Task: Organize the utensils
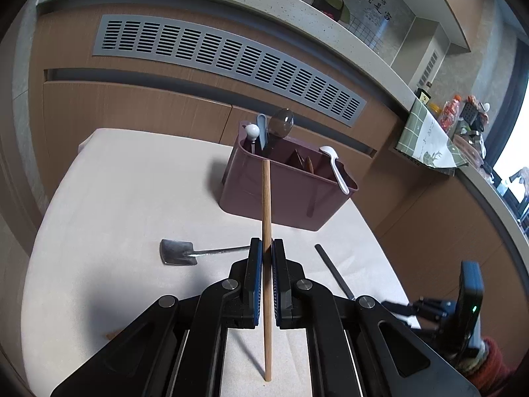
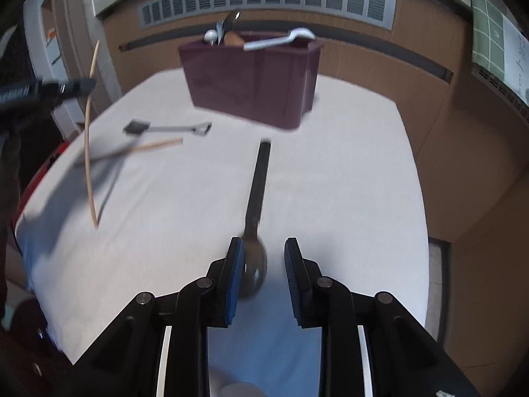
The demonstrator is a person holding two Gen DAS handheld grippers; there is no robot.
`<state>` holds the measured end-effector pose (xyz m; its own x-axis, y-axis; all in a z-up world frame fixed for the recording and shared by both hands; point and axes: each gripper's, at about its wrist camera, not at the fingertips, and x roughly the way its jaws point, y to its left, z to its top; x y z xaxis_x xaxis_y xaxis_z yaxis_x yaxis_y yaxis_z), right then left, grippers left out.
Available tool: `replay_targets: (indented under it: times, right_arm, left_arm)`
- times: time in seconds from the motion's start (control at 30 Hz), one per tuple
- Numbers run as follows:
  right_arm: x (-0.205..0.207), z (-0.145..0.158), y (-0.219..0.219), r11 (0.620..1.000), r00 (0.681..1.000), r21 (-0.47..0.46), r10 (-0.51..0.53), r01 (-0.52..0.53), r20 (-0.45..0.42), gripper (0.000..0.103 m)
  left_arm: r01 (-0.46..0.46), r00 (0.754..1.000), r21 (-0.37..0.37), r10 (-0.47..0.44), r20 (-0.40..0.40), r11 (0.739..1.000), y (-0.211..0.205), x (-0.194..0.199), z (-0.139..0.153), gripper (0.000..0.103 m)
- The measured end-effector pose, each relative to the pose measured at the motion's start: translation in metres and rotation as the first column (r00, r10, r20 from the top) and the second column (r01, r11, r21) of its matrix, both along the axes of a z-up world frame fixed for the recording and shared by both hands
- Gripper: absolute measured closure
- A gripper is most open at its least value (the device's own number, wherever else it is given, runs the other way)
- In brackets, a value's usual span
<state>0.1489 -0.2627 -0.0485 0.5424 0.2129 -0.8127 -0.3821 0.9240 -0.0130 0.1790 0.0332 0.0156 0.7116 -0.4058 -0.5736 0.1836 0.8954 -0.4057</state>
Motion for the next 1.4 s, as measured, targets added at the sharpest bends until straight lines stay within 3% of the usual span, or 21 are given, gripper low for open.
replay_targets:
  times: [0.13,0.27,0.4,0.53,0.67,0.73,0.83,0.97,1.07,1.23,1.33,1.4]
  right_arm:
    - [0.011,-0.005,0.0,1.0,1.0,0.002,-0.027,0.027,0.008,0.079]
    - [0.057,0.005,0.016,0.999,0.999,0.032,-0.011,0.01,0.046,0.079]
    - [0.102,-0.007,0.036,1.0,1.0,0.018,-0.001,0.001,-0.011,0.079]
    - [0.116,-0.017,0.05,0.999,0.999,-0.051,-0.001,-0.001,-0.039,0.079]
    - [0.111,-0.019,0.054,0.997,1.0,-0.079,0.008,-0.01,-0.028,0.091]
    - [0.101,-0.018,0.057,0.993,0.999,-0.109,0.039,-0.039,-0.005,0.091]
    - [0.083,-0.006,0.046,0.999,0.999,-0.036,0.038,-0.037,0.018,0.092]
    - [0.052,0.034,0.026,0.998,0.986,0.056,-0.029,0.021,0.162,0.093]
    - [0.029,0.064,0.015,0.994,0.957,0.097,-0.074,0.048,0.282,0.098]
    - [0.018,0.092,0.006,0.986,0.923,0.157,-0.104,0.049,0.369,0.1]
    - [0.022,0.094,0.01,0.989,0.926,0.148,-0.085,0.032,0.368,0.1]
    - [0.03,0.084,0.015,0.991,0.955,0.135,-0.015,-0.026,0.295,0.097]
  left_arm:
    - [0.007,1.0,0.008,-0.007,0.0,1.0,-0.004,-0.002,0.004,0.097]
    - [0.01,1.0,0.023,-0.011,0.011,1.0,-0.006,-0.005,0.01,0.097]
    - [0.004,1.0,0.03,-0.004,0.005,1.0,-0.003,-0.005,0.01,0.097]
    - [0.004,1.0,0.023,-0.003,-0.002,1.0,-0.002,-0.003,0.009,0.097]
    - [0.011,1.0,0.021,-0.011,-0.001,1.0,-0.007,-0.003,0.008,0.097]
    - [0.013,1.0,0.026,-0.013,0.002,1.0,-0.008,-0.004,0.01,0.097]
    - [0.014,1.0,0.029,-0.014,0.013,0.999,-0.006,-0.006,0.014,0.097]
    - [0.012,0.999,0.022,-0.013,0.041,1.0,-0.008,-0.01,0.025,0.097]
    - [0.021,0.998,0.025,-0.023,0.065,0.999,-0.012,-0.012,0.033,0.097]
    - [0.039,0.995,0.046,-0.043,0.095,0.998,-0.021,-0.015,0.045,0.097]
    - [0.041,0.994,0.05,-0.046,0.099,0.998,-0.022,-0.016,0.048,0.097]
    - [0.035,0.995,0.052,-0.04,0.096,0.998,-0.021,-0.015,0.047,0.097]
